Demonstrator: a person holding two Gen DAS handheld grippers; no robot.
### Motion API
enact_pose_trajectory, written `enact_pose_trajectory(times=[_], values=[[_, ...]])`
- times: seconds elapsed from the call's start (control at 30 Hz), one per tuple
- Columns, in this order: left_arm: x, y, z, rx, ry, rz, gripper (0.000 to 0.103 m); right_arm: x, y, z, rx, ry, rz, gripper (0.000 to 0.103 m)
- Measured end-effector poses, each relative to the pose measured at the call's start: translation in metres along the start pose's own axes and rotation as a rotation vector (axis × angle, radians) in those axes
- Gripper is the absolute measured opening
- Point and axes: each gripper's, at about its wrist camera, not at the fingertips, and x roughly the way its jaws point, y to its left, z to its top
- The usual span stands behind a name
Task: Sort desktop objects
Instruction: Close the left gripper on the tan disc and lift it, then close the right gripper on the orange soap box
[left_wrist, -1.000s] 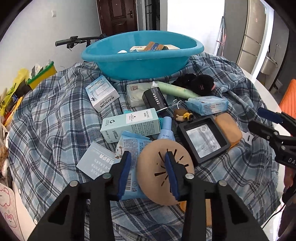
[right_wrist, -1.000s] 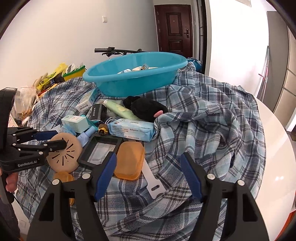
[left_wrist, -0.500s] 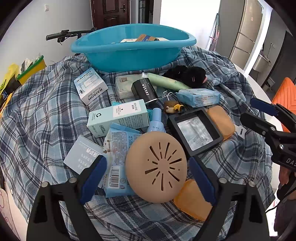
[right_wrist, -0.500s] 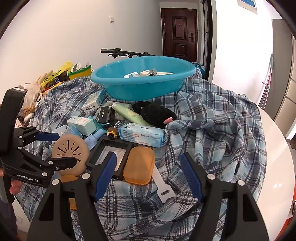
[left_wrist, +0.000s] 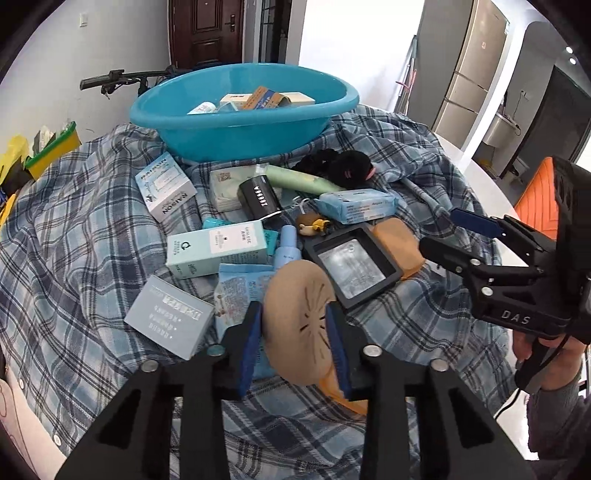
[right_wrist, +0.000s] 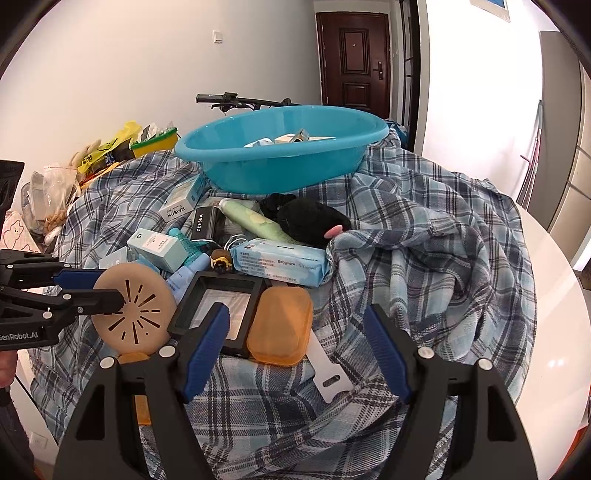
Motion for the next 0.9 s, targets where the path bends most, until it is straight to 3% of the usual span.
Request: enact_pose_trajectory(times=[0.07, 0.2, 0.23, 0.3, 0.37, 0.4, 0.47, 0.57, 0.73, 0.83, 0.9], values=[[-0.001, -0.004, 0.001, -0.019, -0.006, -0.073, 0.073, 0.0, 0.0, 0.0, 0.0, 0.001, -0.002, 0.074], [0.003, -0.018, 0.003, 0.004, -0.033, 0.002, 0.072, -0.001, -0.001, -0.001, 0.006, 0.003, -0.002, 0.074], [0.005, -0.018, 0.004, -0.002, -0.036, 0.014, 0.069, 0.0, -0.001, -0.002, 0.007, 0.004, -0.001, 0.074], [0.008, -0.021, 0.004, 0.003, -0.026, 0.033, 0.037, 0.0, -0.002, -0.003, 0.009, 0.007, -0.002, 0.074], [0.014, -0.02, 0.004, -0.012, 0.025, -0.03, 0.021, 0.0, -0.004, -0.003, 0.012, 0.008, -0.003, 0.074], [0.017, -0.022, 0.002, -0.007, 0.044, -0.058, 0.021, 0.0, -0.005, -0.004, 0.014, 0.008, -0.003, 0.074], [0.019, -0.029, 0.0, 0.028, 0.033, -0.003, 0.021, -0.001, -0.007, -0.003, 0.019, 0.006, -0.005, 0.074], [0.023, -0.029, 0.001, 0.02, 0.032, -0.007, 0.021, -0.001, -0.009, -0.003, 0.027, 0.002, -0.006, 0.074], [0.042, -0.028, 0.004, 0.022, 0.036, 0.107, 0.021, -0.001, -0.009, -0.004, 0.024, 0.006, -0.005, 0.074], [0.042, -0.027, 0.004, 0.003, -0.012, 0.109, 0.018, 0.0, -0.008, -0.004, 0.023, 0.01, -0.006, 0.074], [0.036, -0.03, 0.004, 0.005, -0.068, 0.157, 0.017, -0.001, -0.008, -0.003, 0.029, 0.008, -0.006, 0.074]])
